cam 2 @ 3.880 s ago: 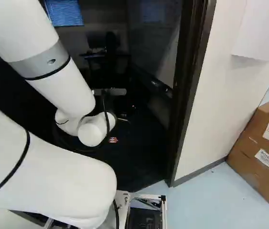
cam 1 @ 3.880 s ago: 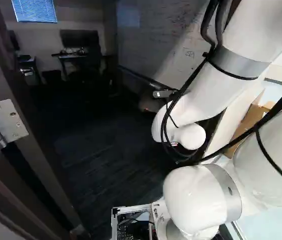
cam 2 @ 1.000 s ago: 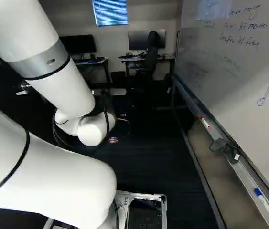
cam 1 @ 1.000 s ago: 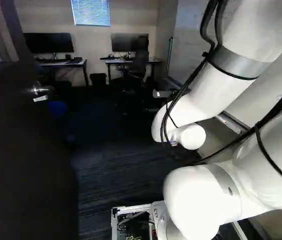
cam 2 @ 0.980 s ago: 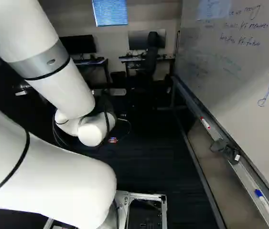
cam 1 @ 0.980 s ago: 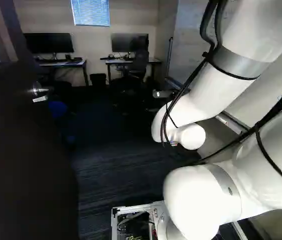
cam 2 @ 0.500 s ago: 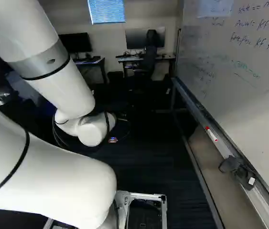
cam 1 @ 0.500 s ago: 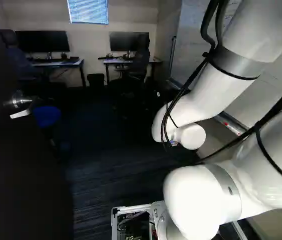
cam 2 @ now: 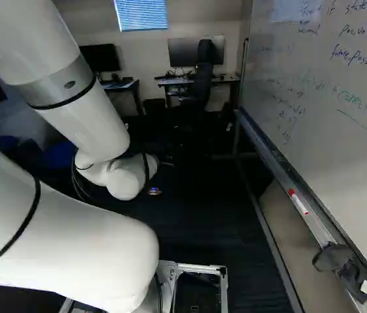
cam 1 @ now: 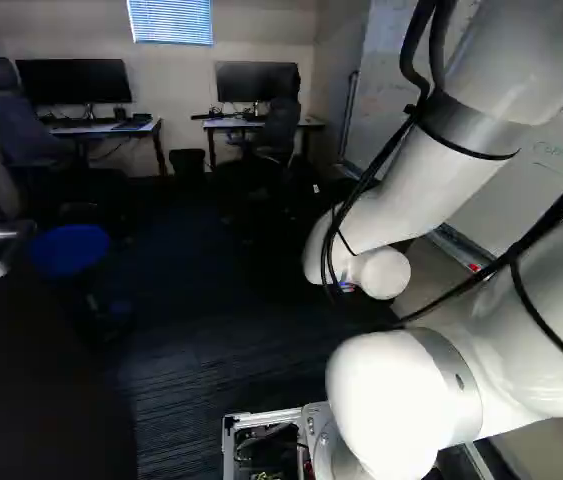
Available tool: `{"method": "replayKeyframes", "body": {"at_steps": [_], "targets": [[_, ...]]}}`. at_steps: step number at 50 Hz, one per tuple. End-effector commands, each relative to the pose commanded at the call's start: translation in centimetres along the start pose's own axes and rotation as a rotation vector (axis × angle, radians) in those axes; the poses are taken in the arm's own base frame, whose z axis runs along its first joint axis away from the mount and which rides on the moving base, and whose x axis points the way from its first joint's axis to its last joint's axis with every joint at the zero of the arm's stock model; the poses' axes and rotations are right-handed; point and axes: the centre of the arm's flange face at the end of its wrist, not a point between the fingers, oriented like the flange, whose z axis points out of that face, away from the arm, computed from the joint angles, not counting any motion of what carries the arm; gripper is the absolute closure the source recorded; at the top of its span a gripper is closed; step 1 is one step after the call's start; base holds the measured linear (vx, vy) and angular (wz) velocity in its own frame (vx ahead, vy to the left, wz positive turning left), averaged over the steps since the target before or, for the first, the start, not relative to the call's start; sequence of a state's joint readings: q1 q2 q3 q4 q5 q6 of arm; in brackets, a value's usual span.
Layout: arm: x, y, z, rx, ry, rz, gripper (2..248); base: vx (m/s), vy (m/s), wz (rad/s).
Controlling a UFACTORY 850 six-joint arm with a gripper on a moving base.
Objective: Open the door and move inside
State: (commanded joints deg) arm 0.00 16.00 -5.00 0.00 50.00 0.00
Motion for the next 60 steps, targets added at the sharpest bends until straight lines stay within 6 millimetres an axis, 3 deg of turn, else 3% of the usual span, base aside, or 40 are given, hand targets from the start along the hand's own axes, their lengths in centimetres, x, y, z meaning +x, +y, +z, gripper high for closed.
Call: {"method": "replayKeyframes", "body": {"at_steps": [60], "targets": [[0.00,0.00,0.00,0.000,0.000,0.000,3,0.183,0.001,-0.009]]}}
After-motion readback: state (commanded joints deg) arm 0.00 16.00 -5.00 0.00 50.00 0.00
